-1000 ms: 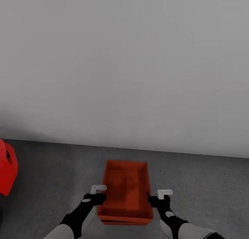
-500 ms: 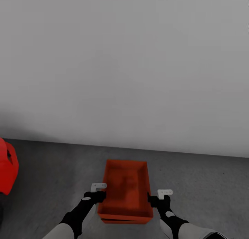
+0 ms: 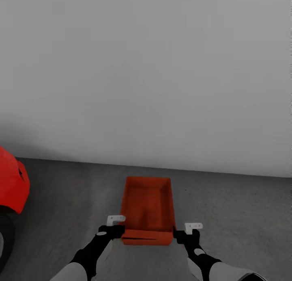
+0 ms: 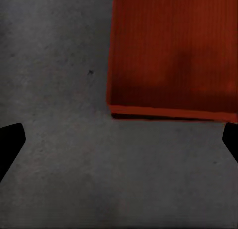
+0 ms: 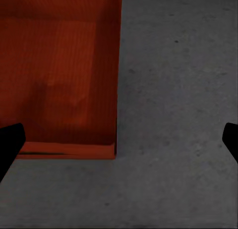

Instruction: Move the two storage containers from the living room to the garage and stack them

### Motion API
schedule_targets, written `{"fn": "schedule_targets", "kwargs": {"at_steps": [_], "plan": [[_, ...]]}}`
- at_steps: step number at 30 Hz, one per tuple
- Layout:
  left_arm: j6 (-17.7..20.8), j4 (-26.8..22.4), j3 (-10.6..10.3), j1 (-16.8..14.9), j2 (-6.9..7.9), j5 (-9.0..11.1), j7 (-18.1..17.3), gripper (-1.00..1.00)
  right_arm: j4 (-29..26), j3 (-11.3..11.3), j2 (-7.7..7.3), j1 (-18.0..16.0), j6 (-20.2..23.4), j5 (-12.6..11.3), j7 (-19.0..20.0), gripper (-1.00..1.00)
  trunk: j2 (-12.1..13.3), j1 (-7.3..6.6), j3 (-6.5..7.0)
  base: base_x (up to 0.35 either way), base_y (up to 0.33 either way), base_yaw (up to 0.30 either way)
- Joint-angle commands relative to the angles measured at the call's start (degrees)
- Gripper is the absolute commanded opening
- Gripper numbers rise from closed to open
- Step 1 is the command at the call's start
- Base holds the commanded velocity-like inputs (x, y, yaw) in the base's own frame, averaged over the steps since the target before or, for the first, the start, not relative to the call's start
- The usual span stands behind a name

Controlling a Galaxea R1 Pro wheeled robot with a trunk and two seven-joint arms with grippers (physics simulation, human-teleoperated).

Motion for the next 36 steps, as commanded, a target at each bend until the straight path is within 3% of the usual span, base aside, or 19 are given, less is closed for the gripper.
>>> {"fn": "schedule_targets", "kwargs": {"at_steps": [1, 29, 36], "plan": [[0.30, -0.12, -0.48, -0.01, 0.05, 0.59, 0.48, 1.00, 0.05, 0.49, 0.02, -0.03, -0.13, -0.32, -0.24, 1.00, -0.05, -0.03, -0.06, -0.346, 0.000, 0.000], [0.31, -0.08, -0.48, -0.01, 0.05, 0.58, 0.45, 1.00, 0.05, 0.48, 0.09, -0.03, -0.13, -0.40, -0.24, 1.00, -0.05, -0.03, -0.06, -0.344, 0.000, 0.000], [-0.20, -0.11, -0.61, -0.01, 0.17, 0.51, 0.40, 1.00, 0.05, 0.47, 0.11, -0.03, -0.13, -0.39, -0.26, 1.00, -0.05, -0.03, -0.06, -0.080, 0.000, 0.000]]}}
